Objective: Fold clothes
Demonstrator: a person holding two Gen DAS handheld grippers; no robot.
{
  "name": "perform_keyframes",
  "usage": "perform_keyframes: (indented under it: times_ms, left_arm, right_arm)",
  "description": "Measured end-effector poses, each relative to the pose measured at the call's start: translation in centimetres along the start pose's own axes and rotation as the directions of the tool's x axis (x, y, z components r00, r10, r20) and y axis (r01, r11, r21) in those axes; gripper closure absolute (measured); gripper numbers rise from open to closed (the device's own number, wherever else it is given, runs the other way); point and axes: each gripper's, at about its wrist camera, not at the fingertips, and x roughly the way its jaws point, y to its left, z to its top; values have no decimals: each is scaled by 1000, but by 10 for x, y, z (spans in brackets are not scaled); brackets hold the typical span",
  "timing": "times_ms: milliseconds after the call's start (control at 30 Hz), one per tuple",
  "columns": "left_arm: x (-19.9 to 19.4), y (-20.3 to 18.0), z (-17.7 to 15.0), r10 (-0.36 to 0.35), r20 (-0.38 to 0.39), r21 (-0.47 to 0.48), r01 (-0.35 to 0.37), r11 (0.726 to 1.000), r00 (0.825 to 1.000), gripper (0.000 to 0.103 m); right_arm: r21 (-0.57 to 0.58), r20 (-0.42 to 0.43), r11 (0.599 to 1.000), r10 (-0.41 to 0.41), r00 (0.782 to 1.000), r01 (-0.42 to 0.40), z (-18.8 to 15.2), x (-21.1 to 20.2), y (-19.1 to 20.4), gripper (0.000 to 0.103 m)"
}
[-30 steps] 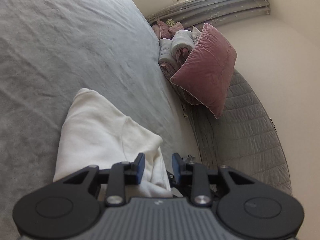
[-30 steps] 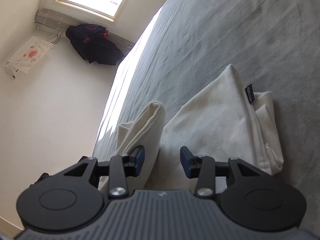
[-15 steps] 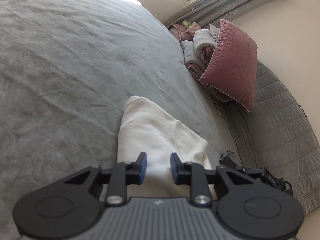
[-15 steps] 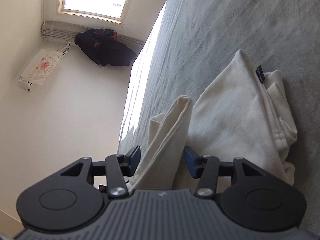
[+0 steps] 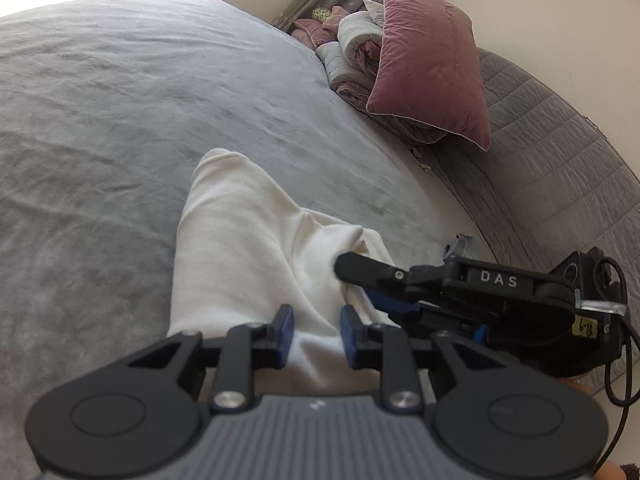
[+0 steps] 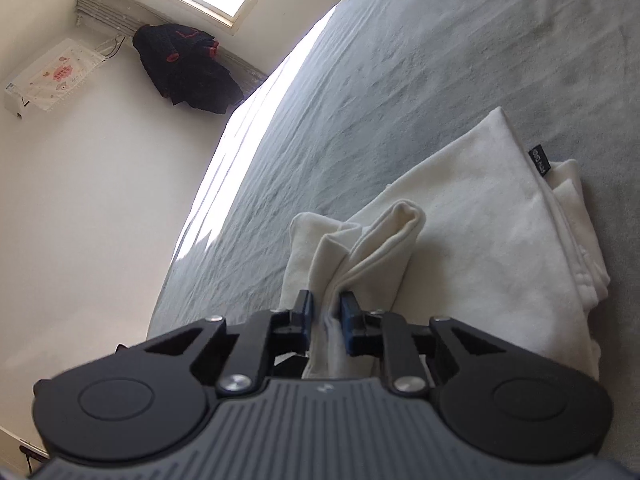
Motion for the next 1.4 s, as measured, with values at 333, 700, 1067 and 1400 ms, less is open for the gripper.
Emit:
perform_keyframes:
  times_ms: [333,700,1067,1400]
  left_arm:
    - [-28,-5,22,12,127,45,-18,999,992,78]
    - [-5,-22,9,7,93,156,-22,988,996,84]
    - [22,-40,-12,7,14,270,-10,963,1000,84]
    - [33,-57,-26,39,-4,377,-35,926,999,84]
  right_arm:
    - [-85,96,996,5,995,3,15,-27,1,89]
    - [-74,145,995,-57,988,68,27,-45,-24,89]
    - [-43,121,990,-131,984,137,28,-58,-56,89]
    - [-179,145,960,-193,970,217,21,-64,-43,83]
